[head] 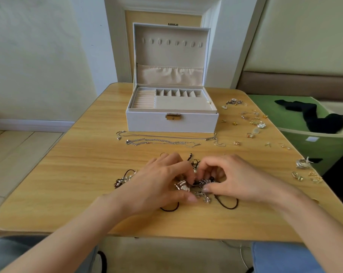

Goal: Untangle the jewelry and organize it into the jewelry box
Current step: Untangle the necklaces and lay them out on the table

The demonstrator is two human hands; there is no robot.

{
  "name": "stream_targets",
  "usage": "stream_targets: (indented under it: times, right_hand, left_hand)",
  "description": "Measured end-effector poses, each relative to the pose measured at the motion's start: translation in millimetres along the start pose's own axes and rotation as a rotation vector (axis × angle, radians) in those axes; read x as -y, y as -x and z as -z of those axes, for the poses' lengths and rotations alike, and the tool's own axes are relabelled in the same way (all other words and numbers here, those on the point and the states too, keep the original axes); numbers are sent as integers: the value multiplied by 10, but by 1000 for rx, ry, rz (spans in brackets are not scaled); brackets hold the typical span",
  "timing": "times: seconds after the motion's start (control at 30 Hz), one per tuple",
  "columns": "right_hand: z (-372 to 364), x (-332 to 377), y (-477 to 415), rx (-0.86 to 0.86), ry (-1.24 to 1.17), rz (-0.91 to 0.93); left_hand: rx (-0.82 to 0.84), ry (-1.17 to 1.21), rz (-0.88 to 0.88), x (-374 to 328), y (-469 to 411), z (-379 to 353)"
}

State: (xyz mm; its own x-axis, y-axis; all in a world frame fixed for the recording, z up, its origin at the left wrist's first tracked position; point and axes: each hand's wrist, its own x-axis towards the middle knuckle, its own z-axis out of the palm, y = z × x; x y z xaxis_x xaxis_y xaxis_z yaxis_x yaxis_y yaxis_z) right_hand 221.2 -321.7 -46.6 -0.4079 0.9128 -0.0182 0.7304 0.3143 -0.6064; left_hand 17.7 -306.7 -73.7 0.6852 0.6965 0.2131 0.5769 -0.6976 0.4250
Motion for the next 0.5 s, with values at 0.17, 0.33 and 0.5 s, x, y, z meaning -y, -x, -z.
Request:
stream_targets:
  times: [0.17, 0.33, 0.5]
  right_hand:
    - [13, -16, 30, -76, -140, -2]
    - [38, -8, 16, -159, -190, -28]
    - [88, -66, -5, -186, -173, -115]
  left_hand:
    - [-50, 231, 102, -11, -5, 23]
    - [-119, 300, 172, 16, 19, 92]
    - [-143, 347, 213, 54, 6, 186]
